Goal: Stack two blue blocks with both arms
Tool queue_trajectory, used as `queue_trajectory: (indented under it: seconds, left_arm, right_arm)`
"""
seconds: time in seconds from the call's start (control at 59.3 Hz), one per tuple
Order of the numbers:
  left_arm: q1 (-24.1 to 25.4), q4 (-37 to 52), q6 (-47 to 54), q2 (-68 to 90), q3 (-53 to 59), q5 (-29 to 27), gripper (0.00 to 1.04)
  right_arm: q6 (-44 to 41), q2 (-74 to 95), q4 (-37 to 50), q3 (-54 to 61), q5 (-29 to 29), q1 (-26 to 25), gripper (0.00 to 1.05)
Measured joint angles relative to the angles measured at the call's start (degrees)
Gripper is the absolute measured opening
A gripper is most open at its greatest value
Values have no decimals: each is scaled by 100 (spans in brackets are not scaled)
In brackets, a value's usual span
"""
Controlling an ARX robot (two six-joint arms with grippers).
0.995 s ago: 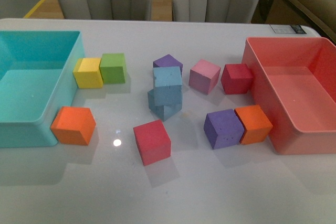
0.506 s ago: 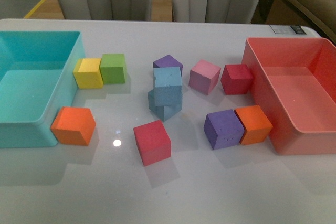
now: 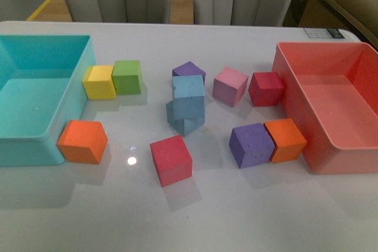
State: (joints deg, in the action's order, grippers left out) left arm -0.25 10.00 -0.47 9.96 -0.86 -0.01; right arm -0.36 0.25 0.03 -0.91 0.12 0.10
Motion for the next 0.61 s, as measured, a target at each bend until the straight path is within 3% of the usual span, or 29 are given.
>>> queue_trajectory:
  seconds: [0.101, 0.607]
  left_arm:
    - [0, -925, 2, -774, 0, 2, 2]
    - [0, -990, -2, -960, 0, 0, 3]
  right_arm:
    - [0, 2, 0, 0, 0, 0, 96]
    - [0, 0, 0, 0, 0, 0, 96]
